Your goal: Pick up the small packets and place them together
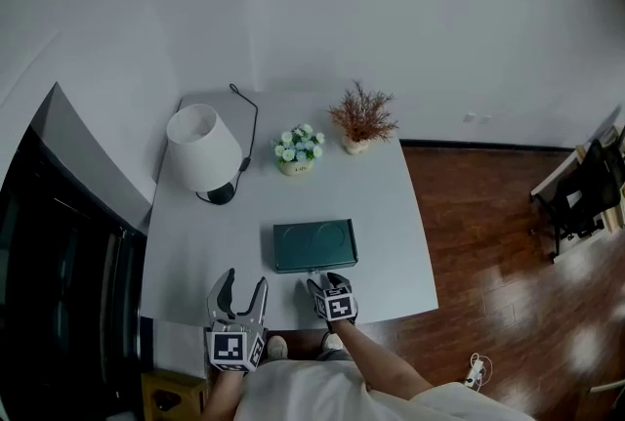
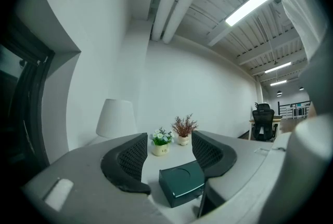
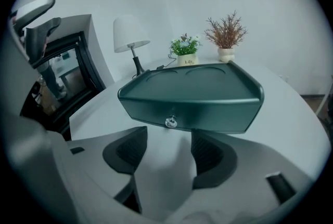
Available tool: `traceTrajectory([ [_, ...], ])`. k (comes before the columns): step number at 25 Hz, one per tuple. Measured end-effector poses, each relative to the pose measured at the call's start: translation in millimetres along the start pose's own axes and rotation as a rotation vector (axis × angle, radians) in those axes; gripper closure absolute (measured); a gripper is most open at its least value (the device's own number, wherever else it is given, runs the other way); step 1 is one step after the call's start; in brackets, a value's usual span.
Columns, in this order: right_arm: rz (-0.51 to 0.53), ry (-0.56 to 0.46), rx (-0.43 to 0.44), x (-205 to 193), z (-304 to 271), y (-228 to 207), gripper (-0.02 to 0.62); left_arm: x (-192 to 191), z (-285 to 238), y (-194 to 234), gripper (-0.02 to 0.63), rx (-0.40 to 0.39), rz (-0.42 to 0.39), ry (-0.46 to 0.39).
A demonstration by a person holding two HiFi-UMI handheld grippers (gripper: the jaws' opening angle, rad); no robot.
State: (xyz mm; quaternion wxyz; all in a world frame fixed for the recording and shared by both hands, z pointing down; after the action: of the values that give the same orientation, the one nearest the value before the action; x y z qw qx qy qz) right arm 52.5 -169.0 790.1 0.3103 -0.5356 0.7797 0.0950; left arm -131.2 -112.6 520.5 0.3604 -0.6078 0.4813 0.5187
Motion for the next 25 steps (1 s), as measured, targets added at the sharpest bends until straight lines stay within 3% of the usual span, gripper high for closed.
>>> traceTrajectory([
  [1, -0.011, 0.007, -0.006, 1.5, -3.4, -0.3, 0.371, -0.6, 2.0, 0.4, 0.353, 0.002, -0.002, 0.002],
  [8, -0.042, 0.043, -0.061, 10.5, -16.2, -5.7, 0.392, -5.9, 11.3, 8.9, 0.353, 0.028, 0.012, 0.008],
  [9, -0.045, 0.047, -0.075, 11.9, -15.2, -7.1, 0.449, -5.6, 12.6, 10.4, 0.353, 0.031, 0.017, 0.005],
  [14, -0.021, 0.084, -0.084, 13.3, -17.0, -5.0, 0.529, 2.3, 20.6, 18.8, 0.354, 0.047, 0.046, -0.025],
  [18, -0.041, 0.119, -0.082, 4.6, -12.8, -4.1, 0.53, 0.3, 22.0, 23.2, 0.354, 0.05, 0.051, -0.026],
  [25, 0.011, 0.202, -0.049, -41.0, 13.3, 12.3, 0.531, -4.5, 19.3, 20.9, 0.354, 0.042, 0.067, -0.027],
])
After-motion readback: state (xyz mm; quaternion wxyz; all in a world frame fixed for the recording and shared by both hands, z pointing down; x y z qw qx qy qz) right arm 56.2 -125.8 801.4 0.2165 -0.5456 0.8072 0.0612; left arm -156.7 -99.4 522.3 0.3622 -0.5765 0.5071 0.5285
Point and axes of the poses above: the fingertips, and each gripper's own axes: z backward along the fingers, y to its left, x out of its top, the point moved 2 cm from there along z, backward along the fingers, and after that the axes turned 8 degrees about y, right-handed, at the moved point
